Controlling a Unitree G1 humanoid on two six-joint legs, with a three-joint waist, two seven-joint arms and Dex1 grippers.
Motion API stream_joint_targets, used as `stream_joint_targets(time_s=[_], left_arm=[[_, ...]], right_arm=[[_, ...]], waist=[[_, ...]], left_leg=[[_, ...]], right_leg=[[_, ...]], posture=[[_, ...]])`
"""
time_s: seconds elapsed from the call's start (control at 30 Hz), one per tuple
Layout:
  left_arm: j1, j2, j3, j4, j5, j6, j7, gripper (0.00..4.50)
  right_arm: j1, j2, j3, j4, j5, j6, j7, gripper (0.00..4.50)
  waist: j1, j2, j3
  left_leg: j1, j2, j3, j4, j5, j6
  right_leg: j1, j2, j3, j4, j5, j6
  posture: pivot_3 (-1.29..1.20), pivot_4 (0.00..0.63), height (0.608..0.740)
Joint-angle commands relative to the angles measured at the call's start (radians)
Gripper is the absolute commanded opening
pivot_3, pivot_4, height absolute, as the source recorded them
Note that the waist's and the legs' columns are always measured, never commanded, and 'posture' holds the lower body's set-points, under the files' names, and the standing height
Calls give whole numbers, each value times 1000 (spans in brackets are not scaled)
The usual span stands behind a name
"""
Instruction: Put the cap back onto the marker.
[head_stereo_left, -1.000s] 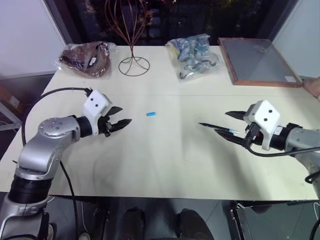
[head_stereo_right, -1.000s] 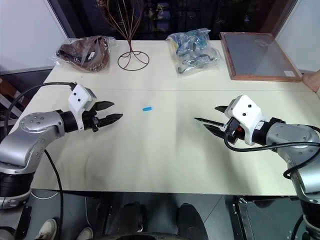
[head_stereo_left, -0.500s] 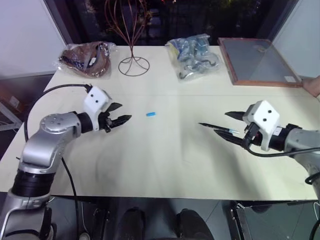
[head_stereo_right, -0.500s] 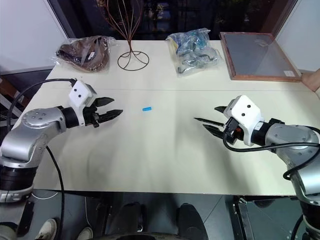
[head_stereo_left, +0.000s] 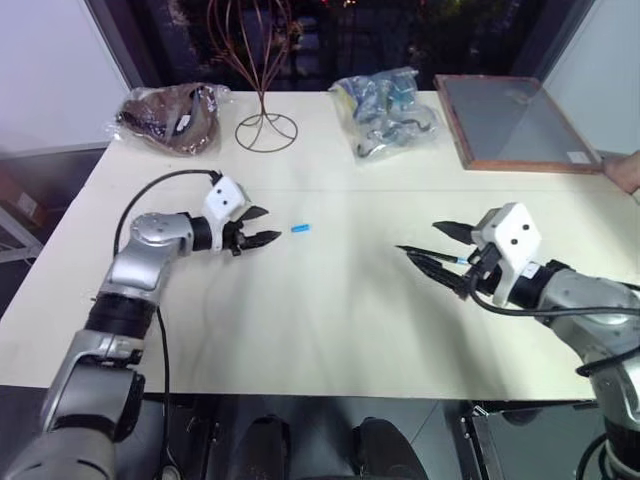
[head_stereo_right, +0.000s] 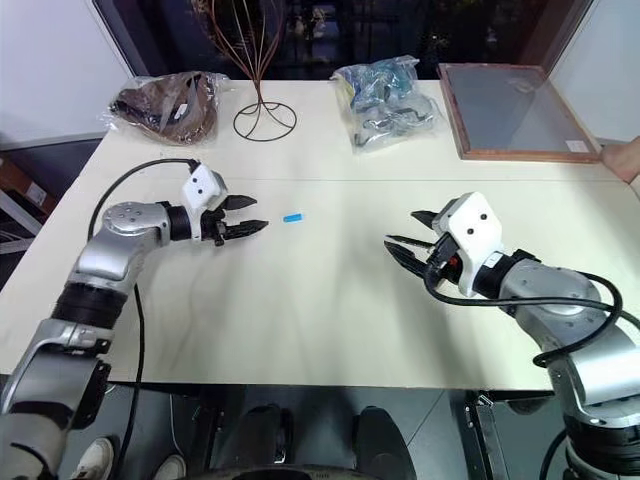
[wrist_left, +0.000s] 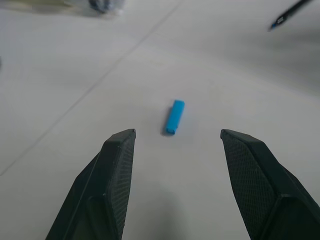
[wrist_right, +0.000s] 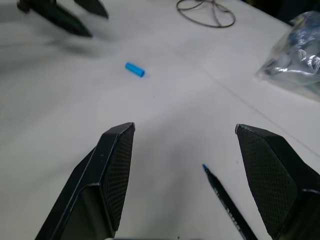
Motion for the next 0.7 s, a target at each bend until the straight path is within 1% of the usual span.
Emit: stream_joint_targets(time_s=[0.03, 0.2, 0.37, 0.57, 0.63, 0.7], left_arm=[[-90, -12, 12, 159, 40, -110, -28, 2834], [-148, -24, 13, 313, 79, -211, -58, 2834], [-183, -34, 19, 398, 104, -262, -79, 2834], [-229, -61, -5, 525, 172, -370, -85, 2834], [-250, -78, -10, 573, 195, -401, -82, 2834], [-272, -100, -21, 626, 222, -428, -84, 2834]], right_arm=[[10, 31, 11, -66, -6, -11, -50, 3318], [31, 47, 16, -86, -2, -4, -84, 3318], [42, 42, 16, -93, 4, -3, -97, 3318], [44, 50, 3, -89, 16, 0, -114, 3318], [38, 60, -5, -90, 35, 9, -122, 3318], [13, 113, -45, -99, 126, 56, -161, 3318]], waist=[[-1, 0, 0], [-3, 0, 0], [-3, 0, 0], [-2, 0, 0], [-2, 0, 0], [-3, 0, 0]], left_leg=[[0, 0, 0, 0, 0, 0], [0, -1, 0, 0, 0, 0], [0, -1, 0, 0, 0, 0], [0, -1, -1, 0, 0, 0], [0, -1, -1, 0, 0, 0], [0, -1, -1, 0, 0, 0]], right_leg=[[0, 0, 0, 0, 0, 0], [-1, 0, 0, 1, 0, 0], [-1, 0, -1, 1, 0, 0], [-1, 0, -1, 1, 0, 0], [-1, -1, -1, 1, 0, 0], [-1, -1, -1, 1, 0, 0]], posture=[[0, 150, 740], [0, 150, 740], [0, 150, 740], [0, 150, 740], [0, 150, 740], [0, 150, 740]])
